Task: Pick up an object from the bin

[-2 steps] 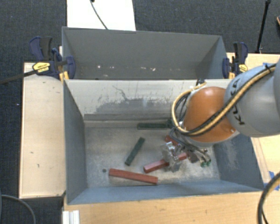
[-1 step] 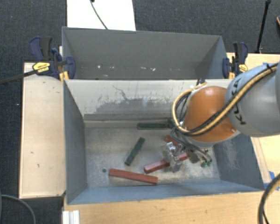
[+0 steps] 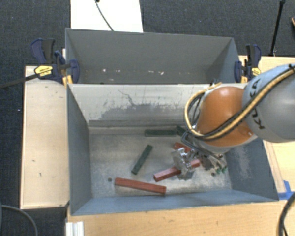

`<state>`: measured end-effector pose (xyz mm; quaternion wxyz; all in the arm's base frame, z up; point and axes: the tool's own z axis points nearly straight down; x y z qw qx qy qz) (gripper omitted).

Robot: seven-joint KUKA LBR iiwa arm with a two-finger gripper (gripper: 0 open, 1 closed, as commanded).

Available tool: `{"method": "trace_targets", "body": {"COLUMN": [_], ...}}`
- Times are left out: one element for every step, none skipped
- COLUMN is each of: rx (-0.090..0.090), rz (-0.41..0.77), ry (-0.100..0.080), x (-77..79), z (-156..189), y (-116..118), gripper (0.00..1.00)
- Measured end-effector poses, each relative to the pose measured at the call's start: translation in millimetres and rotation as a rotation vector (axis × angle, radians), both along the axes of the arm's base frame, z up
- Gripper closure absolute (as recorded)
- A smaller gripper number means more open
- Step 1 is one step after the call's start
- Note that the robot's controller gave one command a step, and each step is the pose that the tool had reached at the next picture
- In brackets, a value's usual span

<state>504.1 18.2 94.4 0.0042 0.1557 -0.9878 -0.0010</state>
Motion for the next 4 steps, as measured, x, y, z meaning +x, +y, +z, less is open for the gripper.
{"method": "trace_targets", "body": {"rx": [0.0, 0.0, 0.0, 0.0], "rz": [-0.001, -0.002, -0.002, -0.003], "ry": [-0.006, -0.01, -0.014, -0.01], "x": [1.8, 2.4, 3.1, 2.5], "z": [19.7, 37.2, 47.3, 54.2], "y": [0.0, 0.0, -0.1, -0.1], "gripper": [1.0, 1.0, 1.0, 1.0]}}
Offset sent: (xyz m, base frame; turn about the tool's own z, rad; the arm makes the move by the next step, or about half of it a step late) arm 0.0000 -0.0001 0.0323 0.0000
